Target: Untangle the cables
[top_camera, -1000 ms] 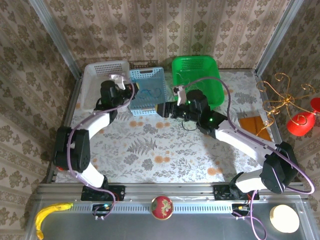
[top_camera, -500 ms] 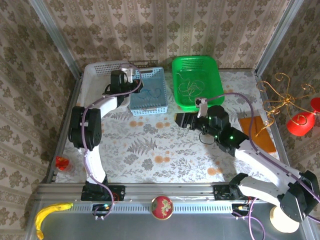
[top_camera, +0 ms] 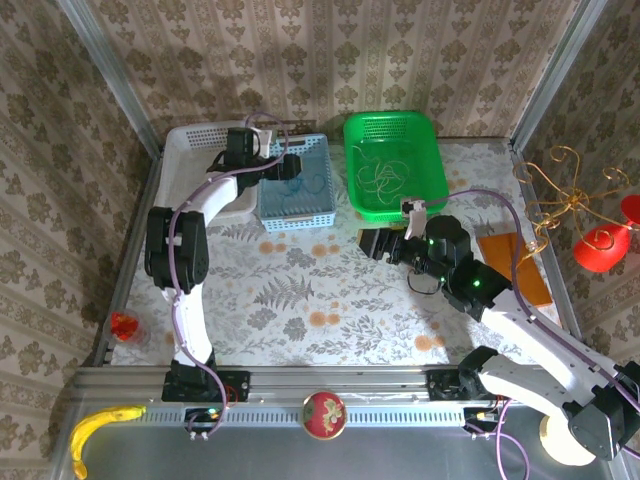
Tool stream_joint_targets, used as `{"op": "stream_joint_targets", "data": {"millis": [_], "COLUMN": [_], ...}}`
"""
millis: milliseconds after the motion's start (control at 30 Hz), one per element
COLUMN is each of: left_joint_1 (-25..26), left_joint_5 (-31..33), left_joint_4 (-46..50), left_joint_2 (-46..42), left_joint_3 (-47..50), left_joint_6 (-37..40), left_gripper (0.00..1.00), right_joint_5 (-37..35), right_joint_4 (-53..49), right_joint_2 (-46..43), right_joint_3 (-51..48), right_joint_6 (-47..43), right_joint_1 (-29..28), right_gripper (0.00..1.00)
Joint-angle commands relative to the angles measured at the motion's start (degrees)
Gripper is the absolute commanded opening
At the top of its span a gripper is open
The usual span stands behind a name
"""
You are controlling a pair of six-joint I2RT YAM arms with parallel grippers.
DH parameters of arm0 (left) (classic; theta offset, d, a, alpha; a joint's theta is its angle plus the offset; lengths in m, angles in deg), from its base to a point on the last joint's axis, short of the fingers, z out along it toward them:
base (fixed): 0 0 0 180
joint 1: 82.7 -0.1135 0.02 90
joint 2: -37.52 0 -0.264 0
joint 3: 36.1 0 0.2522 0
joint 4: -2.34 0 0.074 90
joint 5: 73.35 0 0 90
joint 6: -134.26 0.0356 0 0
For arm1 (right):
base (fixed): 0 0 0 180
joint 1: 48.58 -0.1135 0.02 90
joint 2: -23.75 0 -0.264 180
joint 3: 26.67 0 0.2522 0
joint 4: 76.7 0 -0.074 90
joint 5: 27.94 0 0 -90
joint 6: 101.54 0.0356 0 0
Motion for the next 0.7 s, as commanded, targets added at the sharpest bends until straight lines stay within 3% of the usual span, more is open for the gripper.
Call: {"op": "stream_joint_targets", "data": {"millis": [0,133,200,233,267,400,500,667], "left_joint_1": [0.17,0.99,1.56,1.81,2.12,2.46,2.25,-1.56], "left_joint_5": [-0.13,-0.8,-0.77,-0.44,0.07,3.78,9.95,19.89], "left_joint_4": [3.41,2.98,1.95,1.39,1.1,-0.92,-2.93,-12.23], "left_joint_2": [-6.52,-13.61,-18.57,-21.44,-24.4,-36.5,-45.82,-59.46], "left_joint_3": [1.24,4.27,7.49,9.5,11.68,22.25,31.49,49.06], "left_joint_6": [1.95,2.03,1.77,1.6,1.59,1.28,2.8,6.76], "left_gripper": [1.0,1.0,1.0,1.0,1.0,1.0,1.0,1.0], "right_joint_5": [-2.25,-5.21,-7.48,-8.67,-10.09,-16.12,-25.29,-40.51], "right_joint_4": [-1.73,-4.67,-6.35,-7.32,-8.2,-10.4,-9.38,2.42], "right_joint_2": [-0.76,-1.06,-1.32,-1.49,-1.64,-2.4,-3.03,-2.34], "right_joint_3": [-0.62,-0.14,-0.29,-0.44,-0.62,-2.24,-5.27,-13.64], "right_joint_6": [-1.74,-4.53,-6.41,-7.6,-8.6,-11.83,-12.39,-17.4], "right_joint_1": [0.27,0.27,0.36,0.45,0.52,1.06,1.33,2.87], "right_gripper": [0.75,0.79,0.87,0.98,1.0,1.0,1.0,1.0]}}
